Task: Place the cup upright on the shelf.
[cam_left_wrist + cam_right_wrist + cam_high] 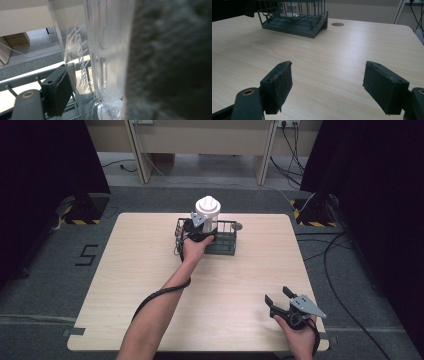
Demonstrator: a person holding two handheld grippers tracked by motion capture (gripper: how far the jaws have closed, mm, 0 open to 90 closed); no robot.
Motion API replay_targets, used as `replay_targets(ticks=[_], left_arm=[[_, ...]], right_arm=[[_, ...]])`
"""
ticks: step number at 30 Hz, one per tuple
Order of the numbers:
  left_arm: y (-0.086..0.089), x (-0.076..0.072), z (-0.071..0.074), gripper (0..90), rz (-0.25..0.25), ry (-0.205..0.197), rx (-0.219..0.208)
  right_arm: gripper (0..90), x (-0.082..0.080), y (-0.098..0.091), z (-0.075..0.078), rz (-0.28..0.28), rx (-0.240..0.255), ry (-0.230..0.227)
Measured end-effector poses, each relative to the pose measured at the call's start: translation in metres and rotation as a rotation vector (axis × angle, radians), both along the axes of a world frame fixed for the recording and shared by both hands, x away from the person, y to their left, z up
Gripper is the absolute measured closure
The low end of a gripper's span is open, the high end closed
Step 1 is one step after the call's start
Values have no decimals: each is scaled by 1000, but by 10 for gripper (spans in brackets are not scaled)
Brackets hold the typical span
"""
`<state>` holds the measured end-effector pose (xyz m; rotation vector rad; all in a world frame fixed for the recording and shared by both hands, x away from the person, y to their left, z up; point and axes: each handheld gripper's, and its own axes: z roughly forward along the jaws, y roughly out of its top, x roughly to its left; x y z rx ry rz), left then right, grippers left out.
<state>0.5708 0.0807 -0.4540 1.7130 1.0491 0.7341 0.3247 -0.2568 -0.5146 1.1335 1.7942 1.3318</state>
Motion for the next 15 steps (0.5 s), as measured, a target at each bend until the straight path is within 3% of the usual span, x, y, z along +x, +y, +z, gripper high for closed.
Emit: replay_targets(ticks=[4,8,15], left_arm=[[4,-1,0,169,1,13,-12],[7,-4,3,143,-14,-10,11],[8,-9,13,143,-14,-19,-9]], right_arm=[[237,0,0,0,0,8,7],[237,0,0,0,-1,4,6],[235,0,0,0,0,3,9]])
